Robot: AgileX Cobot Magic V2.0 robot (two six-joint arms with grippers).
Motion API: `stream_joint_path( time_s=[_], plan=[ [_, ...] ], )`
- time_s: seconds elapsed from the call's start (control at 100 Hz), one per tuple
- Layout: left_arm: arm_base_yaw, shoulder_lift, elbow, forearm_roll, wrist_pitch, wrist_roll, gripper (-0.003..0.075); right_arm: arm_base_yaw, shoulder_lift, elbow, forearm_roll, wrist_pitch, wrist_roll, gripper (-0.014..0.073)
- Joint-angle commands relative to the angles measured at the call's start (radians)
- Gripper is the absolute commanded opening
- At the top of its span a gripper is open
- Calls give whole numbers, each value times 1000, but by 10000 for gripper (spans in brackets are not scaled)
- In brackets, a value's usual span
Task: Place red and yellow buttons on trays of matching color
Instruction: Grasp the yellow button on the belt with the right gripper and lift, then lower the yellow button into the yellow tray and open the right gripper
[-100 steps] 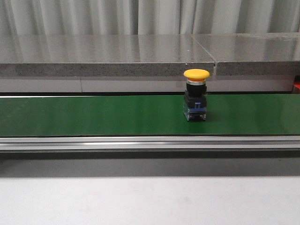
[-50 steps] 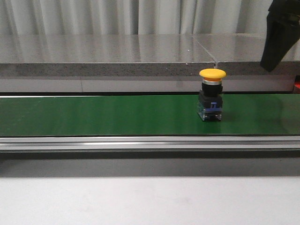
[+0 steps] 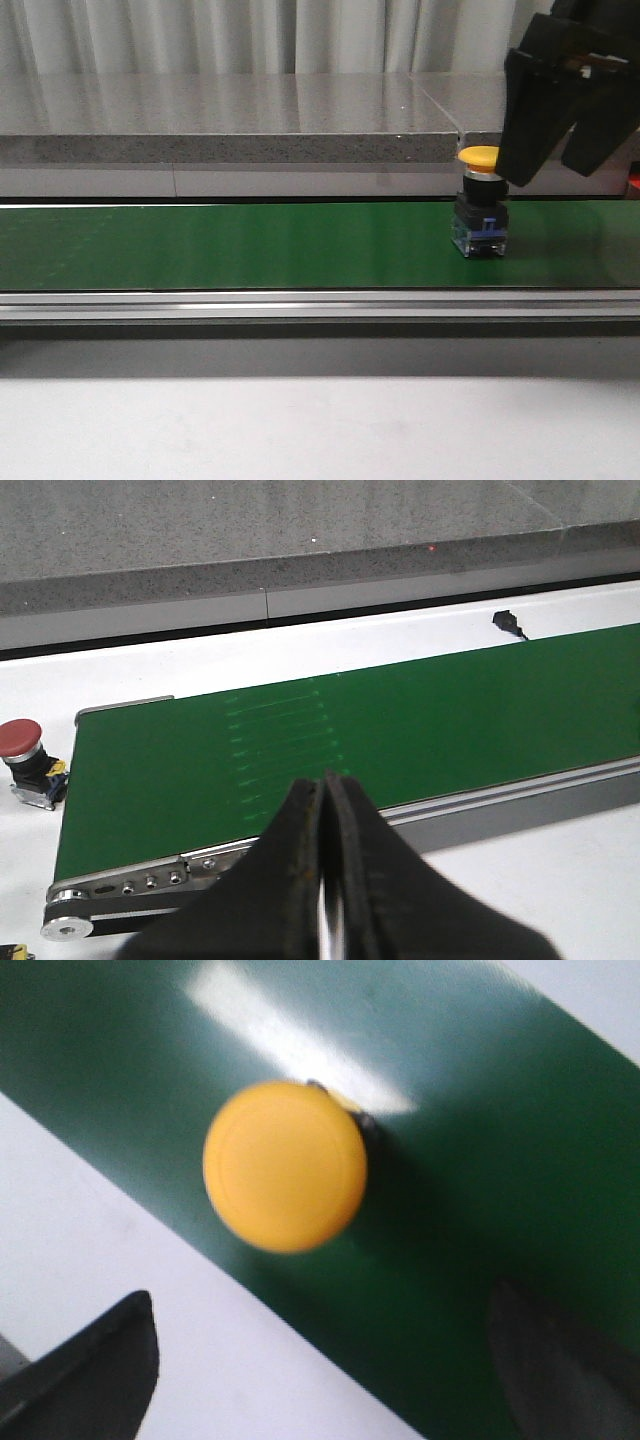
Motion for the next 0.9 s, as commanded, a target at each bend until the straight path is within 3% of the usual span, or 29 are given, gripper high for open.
stream_joint_path(
  time_s=[0.0,0.15,0.35,0.46,0.61,0.89],
  plan=[
    [-7,10,-27,-18,-73,-6,-21,9,-24,-23,14,-81,-16,656],
    [-7,10,-27,-18,-73,-6,-21,10,-7,-24,14,-149,-18,613],
    [-7,10,-27,-18,-73,-6,-21,10,1,-24,30,-162,-18,273],
    [-7,10,-27,-18,-73,-6,-21,10,-2,-24,53,-173,-18,164],
    [-7,10,-27,-18,-73,-6,-21,2,-36,-22,69,-176,-4,141],
    [-7,10,-27,-18,-73,-6,-21,-77,-141,-21,61,-179,173,141]
  ],
)
